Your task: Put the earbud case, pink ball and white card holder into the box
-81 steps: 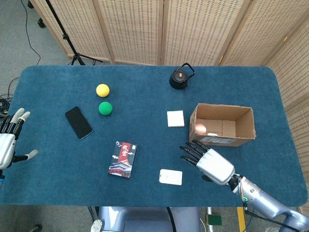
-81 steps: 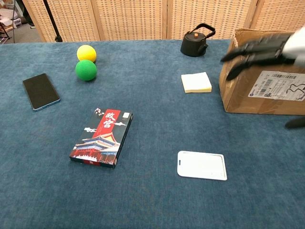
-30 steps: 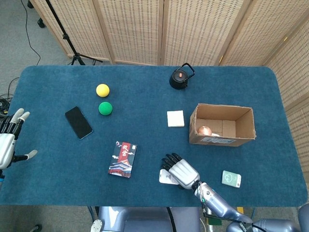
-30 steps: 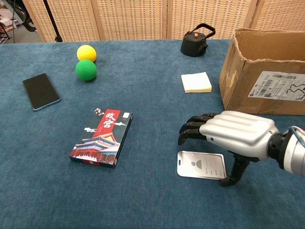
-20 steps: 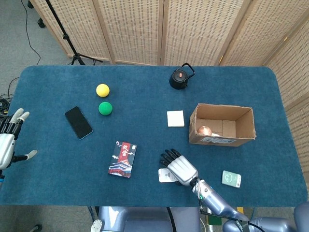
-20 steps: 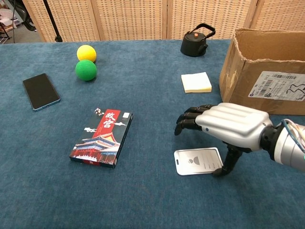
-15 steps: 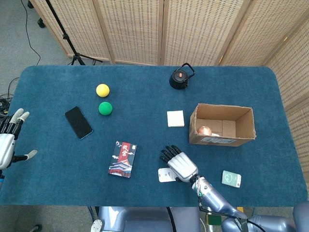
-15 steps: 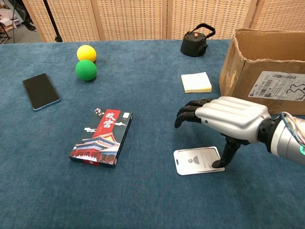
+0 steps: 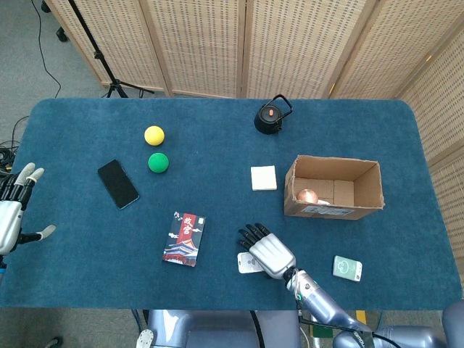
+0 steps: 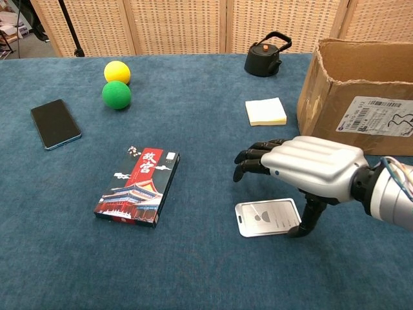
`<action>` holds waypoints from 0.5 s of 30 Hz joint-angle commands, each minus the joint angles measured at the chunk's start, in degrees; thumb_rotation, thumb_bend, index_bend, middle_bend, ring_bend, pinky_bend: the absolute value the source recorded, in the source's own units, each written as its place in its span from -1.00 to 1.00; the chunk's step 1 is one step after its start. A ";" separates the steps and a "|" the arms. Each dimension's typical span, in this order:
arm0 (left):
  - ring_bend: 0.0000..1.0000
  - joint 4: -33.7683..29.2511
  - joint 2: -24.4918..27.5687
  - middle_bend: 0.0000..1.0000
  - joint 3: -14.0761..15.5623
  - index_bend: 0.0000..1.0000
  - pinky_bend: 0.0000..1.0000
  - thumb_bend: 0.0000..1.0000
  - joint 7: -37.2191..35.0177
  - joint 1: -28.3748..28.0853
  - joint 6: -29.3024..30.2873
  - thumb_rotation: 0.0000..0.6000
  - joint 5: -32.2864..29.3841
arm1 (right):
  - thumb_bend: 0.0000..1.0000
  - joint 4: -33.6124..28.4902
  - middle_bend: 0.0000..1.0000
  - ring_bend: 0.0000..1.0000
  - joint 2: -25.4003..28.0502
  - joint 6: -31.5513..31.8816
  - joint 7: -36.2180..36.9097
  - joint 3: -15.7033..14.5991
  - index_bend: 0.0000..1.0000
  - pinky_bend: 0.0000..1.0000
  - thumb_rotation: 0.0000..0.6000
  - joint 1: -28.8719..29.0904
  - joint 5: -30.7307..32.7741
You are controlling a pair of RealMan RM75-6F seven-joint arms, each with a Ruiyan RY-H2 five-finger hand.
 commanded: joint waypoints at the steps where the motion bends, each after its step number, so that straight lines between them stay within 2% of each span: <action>1: -1.00 -0.08 0.03 -1.00 0.01 -1.00 -1.00 -1.00 0.02 0.02 0.05 1.00 0.03 | -0.94 -0.09 -0.84 -1.00 -0.32 -0.05 -0.88 -0.43 -0.63 -0.85 1.00 0.20 1.00; 10: -1.00 -0.06 0.18 -1.00 -0.04 -1.00 -1.00 -1.00 -0.41 0.16 0.23 1.00 0.00 | -0.94 1.04 -0.88 -1.00 -1.58 -0.03 -2.34 -0.43 -0.61 -0.85 1.00 0.76 4.05; 15: -1.00 -0.04 0.15 -1.00 -0.02 -1.00 -1.00 -1.00 -0.40 0.11 0.08 1.00 -0.03 | -0.91 1.65 -0.89 -1.00 -2.02 -0.13 -2.84 -0.36 -0.44 -0.85 1.00 1.30 5.57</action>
